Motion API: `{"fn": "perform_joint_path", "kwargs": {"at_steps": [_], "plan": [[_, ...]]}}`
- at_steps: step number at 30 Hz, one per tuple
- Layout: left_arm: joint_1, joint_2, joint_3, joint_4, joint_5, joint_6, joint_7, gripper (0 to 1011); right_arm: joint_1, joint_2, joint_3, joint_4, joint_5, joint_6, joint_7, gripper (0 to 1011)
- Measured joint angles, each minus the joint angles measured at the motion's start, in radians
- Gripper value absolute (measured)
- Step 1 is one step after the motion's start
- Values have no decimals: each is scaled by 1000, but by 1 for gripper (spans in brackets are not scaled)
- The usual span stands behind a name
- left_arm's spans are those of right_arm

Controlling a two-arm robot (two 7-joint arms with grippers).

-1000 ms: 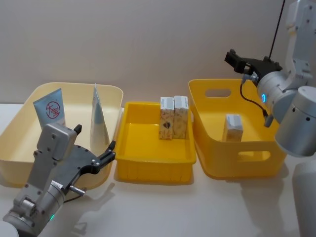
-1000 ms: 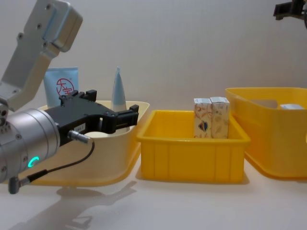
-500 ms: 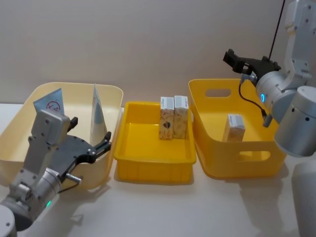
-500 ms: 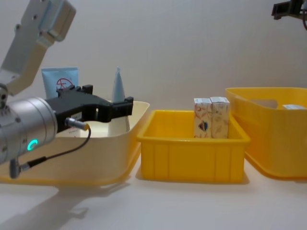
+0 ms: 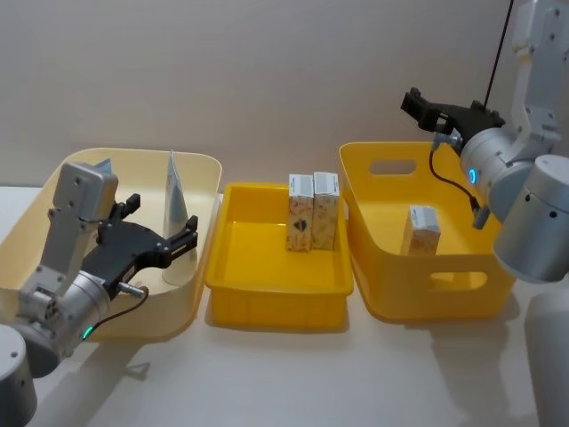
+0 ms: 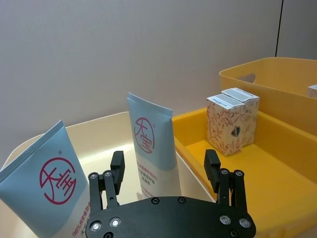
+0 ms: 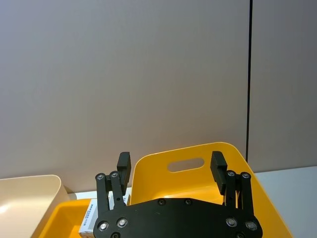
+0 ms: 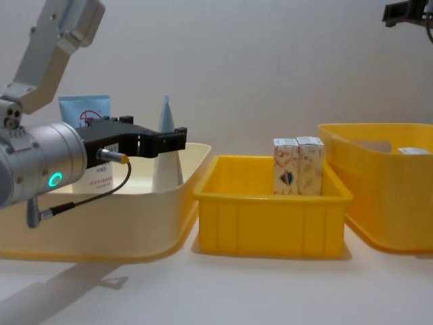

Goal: Bimanual collaborative sorting of washing and personal care products

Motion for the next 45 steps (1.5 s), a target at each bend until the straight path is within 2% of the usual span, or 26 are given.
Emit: {"fn": "perform_joint_path", "kwargs": {"at_steps": [13, 32, 45], "plan": [[-60, -24, -3, 84, -11, 10, -46, 1000, 0, 0, 0, 0, 0, 0, 0, 1001], [-184, -67, 11, 277, 0, -2, -130, 1000, 0, 0, 0, 0, 0, 0, 0, 1001], [-221, -85, 17, 340, 9, -13, -150, 1000, 0, 0, 0, 0, 0, 0, 0, 1001]]}}
